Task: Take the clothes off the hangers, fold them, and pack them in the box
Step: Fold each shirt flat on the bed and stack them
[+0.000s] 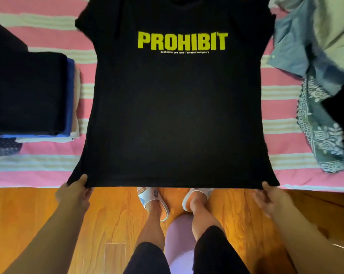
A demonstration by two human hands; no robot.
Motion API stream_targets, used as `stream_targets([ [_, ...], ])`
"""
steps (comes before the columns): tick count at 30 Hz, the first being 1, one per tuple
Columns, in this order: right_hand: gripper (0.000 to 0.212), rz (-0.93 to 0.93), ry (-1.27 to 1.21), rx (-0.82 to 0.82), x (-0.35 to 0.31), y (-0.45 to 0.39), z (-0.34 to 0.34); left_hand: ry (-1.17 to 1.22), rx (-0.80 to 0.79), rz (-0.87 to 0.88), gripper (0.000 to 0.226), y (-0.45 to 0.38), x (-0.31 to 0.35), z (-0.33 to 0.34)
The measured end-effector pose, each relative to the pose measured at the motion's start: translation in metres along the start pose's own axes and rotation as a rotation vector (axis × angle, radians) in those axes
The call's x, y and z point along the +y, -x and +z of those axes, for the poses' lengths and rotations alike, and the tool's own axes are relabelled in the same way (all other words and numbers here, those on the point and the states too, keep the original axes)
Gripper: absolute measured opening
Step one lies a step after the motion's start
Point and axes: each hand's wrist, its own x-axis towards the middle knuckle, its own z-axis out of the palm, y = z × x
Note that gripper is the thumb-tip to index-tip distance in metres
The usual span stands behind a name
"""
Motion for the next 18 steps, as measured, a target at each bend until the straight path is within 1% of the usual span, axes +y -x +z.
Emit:
stream_targets([
  [3,0.015,0.02,0.021,0.034,0.005,-0.004,0.004,-0.181,-0.005,-0.037,0.032,-0.007,-0.009,-0.008],
  [4,0.012,0.017,0.058,0.046,0.001,-0.006,0.008,-0.273,0.024,-0.029,0.037,-0.013,-0.011,-0.007],
  [5,0.012,-0.001,0.102,0.074,-0.005,-0.011,0.014,-0.383,0.057,0.011,0.052,-0.022,-0.015,-0.005],
  [6,0.015,-0.038,0.171,0.11,-0.013,-0.014,0.021,-0.533,0.15,0.071,0.07,-0.03,-0.017,-0.002],
  [7,0.022,-0.085,0.278,0.161,-0.021,-0.016,0.026,-0.67,0.215,0.123,0.076,-0.024,-0.012,0.005],
  [8,0.032,-0.142,0.42,0.215,-0.031,-0.015,0.032,-0.753,0.255,0.217,0.067,-0.011,-0.002,0.018],
  [9,0.039,-0.224,0.472,0.316,-0.043,-0.014,0.037,-0.795,0.224,0.34,0.049,0.011,0.011,0.032],
  [10,0.045,-0.268,0.518,0.398,-0.056,-0.009,0.044,-0.819,0.138,0.475,0.031,0.033,0.024,0.047],
  [11,0.05,-0.32,0.562,0.423,-0.071,0.004,0.054,-0.851,0.009,0.606,0.021,0.051,0.037,0.066],
  [12,0.052,-0.398,0.578,0.395,-0.086,0.017,0.065,-0.902,-0.119,0.723,0.018,0.067,0.05,0.087],
  [14,0.047,-0.522,0.699,0.271,-0.128,0.04,0.089,-0.987,-0.369,0.844,0.022,0.085,0.081,0.137],
  [15,0.041,-0.57,0.751,0.183,-0.148,0.051,0.102,-1.031,-0.452,0.888,0.026,0.09,0.096,0.164],
  [16,0.037,-0.626,0.766,0.118,-0.17,0.057,0.117,-1.085,-0.51,0.922,0.03,0.093,0.109,0.19],
  [17,0.033,-0.702,0.791,0.095,-0.195,0.062,0.132,-1.15,-0.551,0.973,0.033,0.097,0.121,0.224],
  [18,0.028,-0.758,0.812,0.072,-0.205,0.069,0.146,-1.215,-0.57,1.021,0.036,0.1,0.131,0.244],
])
